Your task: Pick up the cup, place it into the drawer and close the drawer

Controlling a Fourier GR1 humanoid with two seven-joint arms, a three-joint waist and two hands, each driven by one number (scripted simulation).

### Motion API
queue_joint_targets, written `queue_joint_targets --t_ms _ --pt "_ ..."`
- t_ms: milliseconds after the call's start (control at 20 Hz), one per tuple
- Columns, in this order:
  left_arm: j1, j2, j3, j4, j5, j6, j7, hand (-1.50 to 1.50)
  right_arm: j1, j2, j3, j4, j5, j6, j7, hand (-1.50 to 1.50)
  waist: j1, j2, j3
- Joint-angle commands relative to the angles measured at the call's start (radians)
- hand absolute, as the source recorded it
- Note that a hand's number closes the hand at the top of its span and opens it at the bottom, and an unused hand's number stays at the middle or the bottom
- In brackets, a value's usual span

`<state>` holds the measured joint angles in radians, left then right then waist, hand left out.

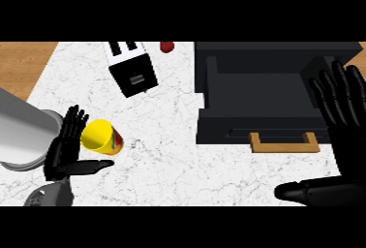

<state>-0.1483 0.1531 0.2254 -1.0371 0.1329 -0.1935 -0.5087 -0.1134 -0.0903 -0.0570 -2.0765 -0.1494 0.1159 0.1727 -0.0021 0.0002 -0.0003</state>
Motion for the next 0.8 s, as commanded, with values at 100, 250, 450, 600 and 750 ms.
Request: queue_joint_targets --t_ms 100,250,450,600,750 --pt "-0.074 0.035 0.04 0.238 -0.011 -0.032 -0.173 -1.5 -0.038 0.02 0.021 0.112 0.034 -0.001 -0.061 -1.5 -0.001 0.002 0.0" --pt "-0.14 0.059 0.051 0.343 -0.004 -0.038 -0.168 -1.5 -0.004 0.007 -0.006 0.077 -0.002 0.023 -0.074 -1.5 -0.003 0.001 0.0" --pt "-0.107 0.073 0.047 0.394 -0.018 -0.049 -0.258 -1.5 0.055 0.006 0.008 -0.011 -0.011 0.026 -0.018 -1.5 -0.002 0.0 0.0" --pt "-0.156 0.039 0.033 0.484 -0.046 -0.002 -0.321 -1.5 0.053 0.017 0.02 -0.051 -0.001 0.007 0.001 -1.5 -0.004 0.001 0.0" --pt "-0.227 0.097 0.045 0.631 -0.061 -0.064 -0.381 -1.5 0.086 0.012 0.019 -0.04 -0.009 0.034 -0.026 -1.5 -0.009 0.002 -0.001"
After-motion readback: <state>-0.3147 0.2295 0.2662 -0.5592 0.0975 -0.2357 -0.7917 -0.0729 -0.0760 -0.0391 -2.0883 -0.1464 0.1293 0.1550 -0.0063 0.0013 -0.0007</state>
